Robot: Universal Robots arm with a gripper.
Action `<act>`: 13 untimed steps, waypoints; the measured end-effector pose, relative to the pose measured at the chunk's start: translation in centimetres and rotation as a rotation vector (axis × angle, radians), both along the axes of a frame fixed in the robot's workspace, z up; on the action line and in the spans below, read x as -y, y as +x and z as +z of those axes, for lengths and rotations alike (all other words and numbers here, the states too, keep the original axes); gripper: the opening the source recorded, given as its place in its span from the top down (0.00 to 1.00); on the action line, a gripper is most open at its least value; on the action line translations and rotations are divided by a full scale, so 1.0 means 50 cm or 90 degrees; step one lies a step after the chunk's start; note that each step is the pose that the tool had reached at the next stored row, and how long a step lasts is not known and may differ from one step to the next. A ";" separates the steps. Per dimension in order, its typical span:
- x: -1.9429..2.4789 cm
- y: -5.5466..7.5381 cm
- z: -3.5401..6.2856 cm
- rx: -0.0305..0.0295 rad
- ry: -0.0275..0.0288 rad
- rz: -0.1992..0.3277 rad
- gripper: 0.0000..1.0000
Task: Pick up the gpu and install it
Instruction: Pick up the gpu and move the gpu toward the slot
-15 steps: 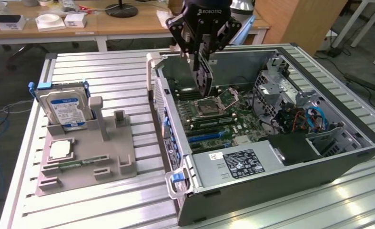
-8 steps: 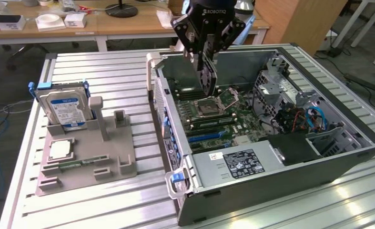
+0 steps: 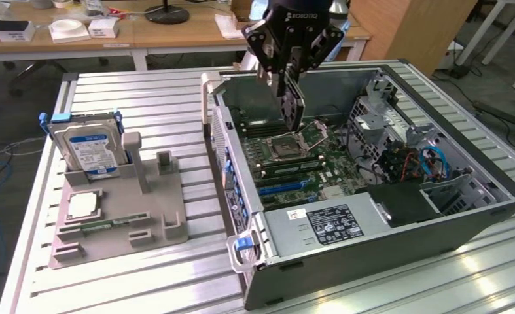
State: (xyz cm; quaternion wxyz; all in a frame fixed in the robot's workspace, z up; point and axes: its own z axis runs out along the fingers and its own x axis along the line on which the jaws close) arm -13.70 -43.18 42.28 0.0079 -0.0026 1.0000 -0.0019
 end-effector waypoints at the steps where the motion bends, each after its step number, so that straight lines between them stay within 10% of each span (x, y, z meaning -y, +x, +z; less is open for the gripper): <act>1: 0.0000 0.003 0.000 0.0000 0.0000 0.000 0.73; 13: 0.0000 0.045 0.000 0.0000 0.0000 0.000 0.73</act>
